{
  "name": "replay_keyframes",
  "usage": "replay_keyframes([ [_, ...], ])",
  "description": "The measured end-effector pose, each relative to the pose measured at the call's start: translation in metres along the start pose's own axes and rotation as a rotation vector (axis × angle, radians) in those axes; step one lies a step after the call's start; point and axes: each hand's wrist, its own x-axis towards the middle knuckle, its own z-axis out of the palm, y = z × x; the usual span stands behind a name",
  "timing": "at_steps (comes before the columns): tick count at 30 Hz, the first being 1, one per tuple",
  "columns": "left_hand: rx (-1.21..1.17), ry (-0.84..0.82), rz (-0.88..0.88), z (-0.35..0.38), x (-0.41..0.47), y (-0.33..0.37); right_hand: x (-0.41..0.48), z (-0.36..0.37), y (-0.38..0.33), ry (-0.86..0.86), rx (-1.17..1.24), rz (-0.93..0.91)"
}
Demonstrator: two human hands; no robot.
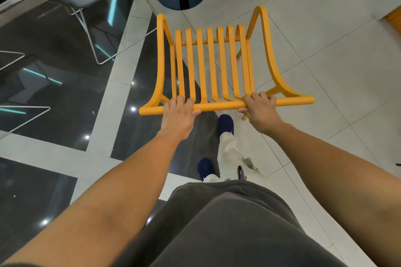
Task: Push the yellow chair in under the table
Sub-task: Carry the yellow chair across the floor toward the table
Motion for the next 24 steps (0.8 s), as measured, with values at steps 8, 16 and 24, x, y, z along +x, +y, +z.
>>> replay_keyframes([
  [8,0.004,0.041,-0.014,-0.026,0.089,-0.020,0.103,-0.020,0.023,0.039,-0.014,-0.043],
  [16,-0.007,0.044,-0.057,-0.053,0.189,-0.050,0.217,-0.058,0.035,0.012,0.034,-0.085],
  [24,-0.057,0.079,-0.089,-0.071,0.277,-0.089,0.317,-0.089,0.034,0.019,0.070,-0.118],
])
